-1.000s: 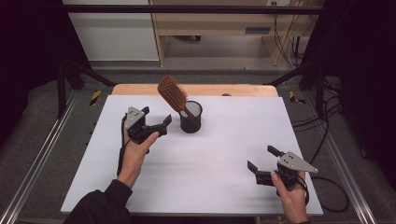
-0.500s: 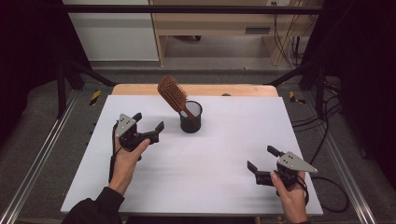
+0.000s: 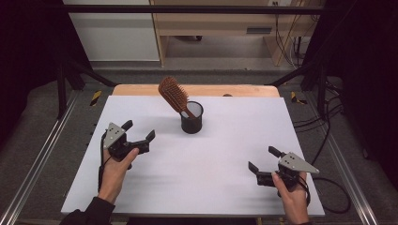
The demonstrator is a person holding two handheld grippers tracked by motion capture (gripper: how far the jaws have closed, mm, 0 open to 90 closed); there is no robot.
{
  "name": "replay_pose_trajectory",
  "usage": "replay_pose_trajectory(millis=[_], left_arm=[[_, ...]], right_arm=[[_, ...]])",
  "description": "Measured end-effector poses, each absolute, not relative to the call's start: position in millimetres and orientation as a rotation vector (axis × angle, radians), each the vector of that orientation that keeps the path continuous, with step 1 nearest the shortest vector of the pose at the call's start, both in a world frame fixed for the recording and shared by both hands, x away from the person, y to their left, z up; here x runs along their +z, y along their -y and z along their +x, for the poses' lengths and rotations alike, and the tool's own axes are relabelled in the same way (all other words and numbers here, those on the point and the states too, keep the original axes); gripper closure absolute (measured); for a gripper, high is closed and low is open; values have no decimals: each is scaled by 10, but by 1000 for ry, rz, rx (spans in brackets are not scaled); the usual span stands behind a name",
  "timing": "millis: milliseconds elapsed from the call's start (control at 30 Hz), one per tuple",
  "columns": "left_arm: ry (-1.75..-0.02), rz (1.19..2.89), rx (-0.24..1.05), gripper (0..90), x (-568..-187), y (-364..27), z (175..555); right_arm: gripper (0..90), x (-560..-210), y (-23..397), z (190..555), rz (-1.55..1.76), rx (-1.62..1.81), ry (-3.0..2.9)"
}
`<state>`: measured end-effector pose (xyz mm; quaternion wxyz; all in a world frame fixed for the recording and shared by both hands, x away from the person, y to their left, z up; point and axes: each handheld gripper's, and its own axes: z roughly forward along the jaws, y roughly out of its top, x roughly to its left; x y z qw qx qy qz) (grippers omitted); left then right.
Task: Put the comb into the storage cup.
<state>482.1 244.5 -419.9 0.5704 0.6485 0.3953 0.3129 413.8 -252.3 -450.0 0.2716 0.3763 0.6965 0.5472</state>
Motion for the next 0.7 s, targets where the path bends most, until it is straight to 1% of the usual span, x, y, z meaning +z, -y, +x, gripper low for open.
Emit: replay_pose_trajectory(millis=[367, 700], left_arm=[[-930, 1533, 755, 20, -4302, -2708, 4569], [-953, 1510, 774, 20, -4300, -2980, 4420]], right_arm=[[30, -4503, 2513, 4135, 1007, 1462, -1877], [29, -4507, 2510, 4135, 1004, 1454, -1880]])
